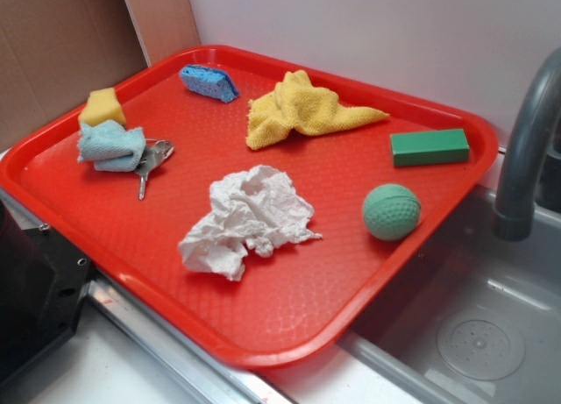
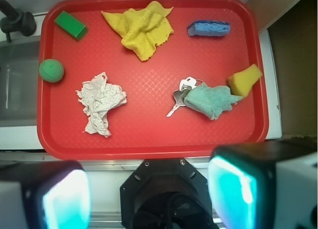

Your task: Grab the yellow cloth.

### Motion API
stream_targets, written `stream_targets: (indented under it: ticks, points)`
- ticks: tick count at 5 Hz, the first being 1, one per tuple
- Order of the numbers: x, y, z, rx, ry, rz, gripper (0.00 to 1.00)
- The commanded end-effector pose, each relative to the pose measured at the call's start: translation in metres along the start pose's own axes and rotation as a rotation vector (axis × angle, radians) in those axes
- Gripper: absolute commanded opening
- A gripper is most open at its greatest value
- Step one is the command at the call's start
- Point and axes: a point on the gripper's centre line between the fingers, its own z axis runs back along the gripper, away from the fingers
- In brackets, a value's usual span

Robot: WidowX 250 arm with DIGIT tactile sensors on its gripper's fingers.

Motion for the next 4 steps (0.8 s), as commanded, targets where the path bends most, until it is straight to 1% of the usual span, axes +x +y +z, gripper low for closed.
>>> stream_targets:
  ticks: [1,2,3,4]
  points:
    - [0.0,0.0,0.0,0.0,0.0,0.0,1.0]
    - [0.034,0.009,-0.05,0.053,0.027,-0.092,1.0]
    - [0.076,0.012,-0.078,0.077,-0.034,-0.171,1.0]
    - [0.107,0.007,-0.108,0.043,-0.084,-0.241,1.0]
